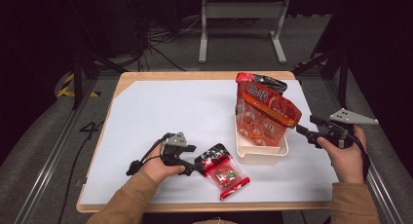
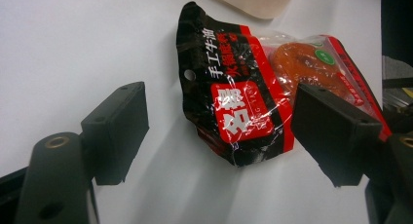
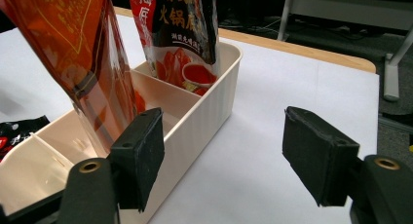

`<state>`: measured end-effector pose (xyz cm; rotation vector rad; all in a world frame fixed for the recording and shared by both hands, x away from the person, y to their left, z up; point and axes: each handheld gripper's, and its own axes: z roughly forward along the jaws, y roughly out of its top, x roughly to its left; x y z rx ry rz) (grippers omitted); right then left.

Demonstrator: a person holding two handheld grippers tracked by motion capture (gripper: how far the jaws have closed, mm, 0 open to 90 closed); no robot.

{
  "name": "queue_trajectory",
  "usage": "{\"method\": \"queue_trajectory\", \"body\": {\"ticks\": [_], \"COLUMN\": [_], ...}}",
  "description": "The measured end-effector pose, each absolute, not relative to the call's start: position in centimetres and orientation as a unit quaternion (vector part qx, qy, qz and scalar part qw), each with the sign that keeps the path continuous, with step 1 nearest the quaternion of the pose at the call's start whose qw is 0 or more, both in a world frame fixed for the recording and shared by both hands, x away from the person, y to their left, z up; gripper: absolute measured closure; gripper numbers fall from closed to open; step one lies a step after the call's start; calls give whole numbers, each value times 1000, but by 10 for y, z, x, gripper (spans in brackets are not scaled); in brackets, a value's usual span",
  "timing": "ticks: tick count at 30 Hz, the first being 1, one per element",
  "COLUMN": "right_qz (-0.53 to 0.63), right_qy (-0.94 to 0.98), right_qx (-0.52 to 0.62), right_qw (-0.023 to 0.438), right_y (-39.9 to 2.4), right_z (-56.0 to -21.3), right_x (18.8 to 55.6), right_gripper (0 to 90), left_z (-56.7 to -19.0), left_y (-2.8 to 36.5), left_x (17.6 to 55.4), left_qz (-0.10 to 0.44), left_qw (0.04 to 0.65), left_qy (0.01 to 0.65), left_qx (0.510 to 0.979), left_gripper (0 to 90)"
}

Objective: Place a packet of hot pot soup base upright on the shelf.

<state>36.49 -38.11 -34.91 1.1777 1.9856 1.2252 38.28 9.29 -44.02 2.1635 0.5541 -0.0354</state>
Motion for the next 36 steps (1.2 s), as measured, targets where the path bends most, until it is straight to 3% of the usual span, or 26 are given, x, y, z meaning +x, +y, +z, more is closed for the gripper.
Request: {"method": "queue_trajectory", "body": {"ticks": [7,18,22,28,36], "right_qz": [452,449,450,451,451], "right_qy": [734,737,737,736,736], "right_qx": [434,431,431,431,431], "right_qw": [261,264,264,264,262], "right_y": [-381,-380,-380,-380,-379], "right_z": [-349,-350,-349,-349,-350], "right_x": [365,366,365,365,365], "right_gripper": [317,317,317,317,317], "left_z": [-447,-451,-452,-456,-458], "left_y": [88,84,83,81,79], "left_x": [383,381,381,385,387], "left_qz": [-32,-59,-68,-75,-77], "left_qw": [416,411,419,431,442], "left_qy": [227,217,219,226,252], "left_qx": [880,883,878,870,857], "left_gripper": [218,294,435,501,664]}}
